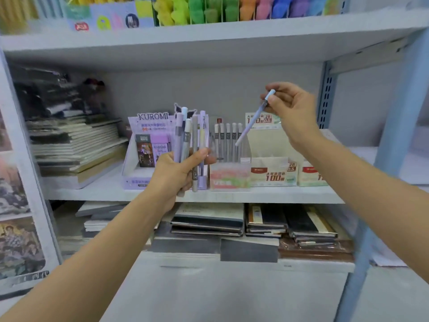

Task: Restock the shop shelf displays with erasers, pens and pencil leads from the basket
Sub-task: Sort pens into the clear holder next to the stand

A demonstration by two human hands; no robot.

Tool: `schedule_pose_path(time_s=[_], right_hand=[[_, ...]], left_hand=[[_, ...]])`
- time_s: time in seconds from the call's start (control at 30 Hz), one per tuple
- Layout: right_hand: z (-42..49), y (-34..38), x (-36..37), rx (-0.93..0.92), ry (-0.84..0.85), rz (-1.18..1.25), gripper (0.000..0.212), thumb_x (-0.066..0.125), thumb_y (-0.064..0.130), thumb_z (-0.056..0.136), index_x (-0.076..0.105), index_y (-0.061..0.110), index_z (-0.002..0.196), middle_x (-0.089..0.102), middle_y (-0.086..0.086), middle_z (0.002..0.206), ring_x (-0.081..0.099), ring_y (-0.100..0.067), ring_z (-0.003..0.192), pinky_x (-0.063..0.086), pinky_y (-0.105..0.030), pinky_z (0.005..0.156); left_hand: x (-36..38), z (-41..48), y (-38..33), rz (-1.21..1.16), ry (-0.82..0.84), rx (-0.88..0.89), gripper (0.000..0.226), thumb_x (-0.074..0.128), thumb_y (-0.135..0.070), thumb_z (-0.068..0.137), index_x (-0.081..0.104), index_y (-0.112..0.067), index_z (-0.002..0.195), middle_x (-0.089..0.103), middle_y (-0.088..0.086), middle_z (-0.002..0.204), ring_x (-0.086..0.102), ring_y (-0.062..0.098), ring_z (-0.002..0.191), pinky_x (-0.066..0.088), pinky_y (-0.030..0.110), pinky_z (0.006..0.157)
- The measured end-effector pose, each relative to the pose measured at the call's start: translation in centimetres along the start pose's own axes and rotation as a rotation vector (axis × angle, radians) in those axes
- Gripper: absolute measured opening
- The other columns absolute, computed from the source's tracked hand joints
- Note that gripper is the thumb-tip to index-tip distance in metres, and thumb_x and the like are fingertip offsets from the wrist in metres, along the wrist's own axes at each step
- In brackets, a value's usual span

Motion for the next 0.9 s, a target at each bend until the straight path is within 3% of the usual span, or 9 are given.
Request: schedule_pose_path(time_s=[0.1,0.37,0.63,0.8,0.9], right_hand=[[0.1,-2.8,0.6,0.023,0.011,-0.099,0.020,0.053,-0.007,0.093,0.061,-0.005,0.112,0.066,-0.024,0.104,0.067,-0.024,0.096,0.057,-0.035,0.088],[0.6,-5.6,2.4,-0.013,0.171,-0.367,0.017,0.058,0.000,0.093,0.067,0.005,0.106,0.072,-0.010,0.098,0.070,-0.012,0.092,0.056,-0.020,0.082],[1.4,-5.8,2.5,-0.024,0.217,-0.433,0.017,0.058,0.002,0.093,0.067,0.007,0.107,0.071,-0.004,0.095,0.068,-0.003,0.085,0.054,-0.015,0.080],[2.0,-5.3,2.6,-0.013,0.339,-0.518,0.016,0.058,0.004,0.094,0.065,0.006,0.108,0.072,-0.004,0.094,0.066,0.010,0.075,0.048,-0.005,0.068],[1.7,-5.5,2.8,-0.003,0.330,-0.520,0.019,0.060,0.009,0.094,0.060,0.014,0.112,0.074,-0.001,0.089,0.067,0.006,0.079,0.046,-0.003,0.070]], left_hand=[[0.0,0.5,0.7,0.006,0.003,-0.014,0.034,0.070,-0.045,0.078,0.074,-0.016,0.094,0.077,0.002,0.097,0.022,0.006,0.031,0.024,0.017,0.035],[-0.2,0.9,1.4,0.001,0.019,-0.055,0.043,0.070,-0.046,0.074,0.072,-0.011,0.099,0.077,0.002,0.096,0.022,0.006,0.031,0.022,0.016,0.034],[-0.5,1.1,2.2,-0.029,0.046,-0.086,0.044,0.071,-0.045,0.072,0.073,-0.010,0.101,0.077,0.006,0.096,0.022,0.006,0.032,0.022,0.016,0.034],[-0.3,1.2,2.6,-0.047,0.071,-0.109,0.044,0.073,-0.043,0.072,0.074,-0.010,0.101,0.076,0.007,0.097,0.021,0.006,0.031,0.021,0.016,0.034],[0.1,1.2,2.6,-0.065,0.085,-0.113,0.053,0.075,-0.046,0.066,0.073,-0.008,0.104,0.076,0.009,0.098,0.021,0.006,0.030,0.022,0.014,0.034]])
Point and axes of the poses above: each hand's wrist, its own z-axis towards the middle knuckle, its own x-axis out of the palm, y = z × x, the point moved 6 cm from there along z, towards the middle knuckle
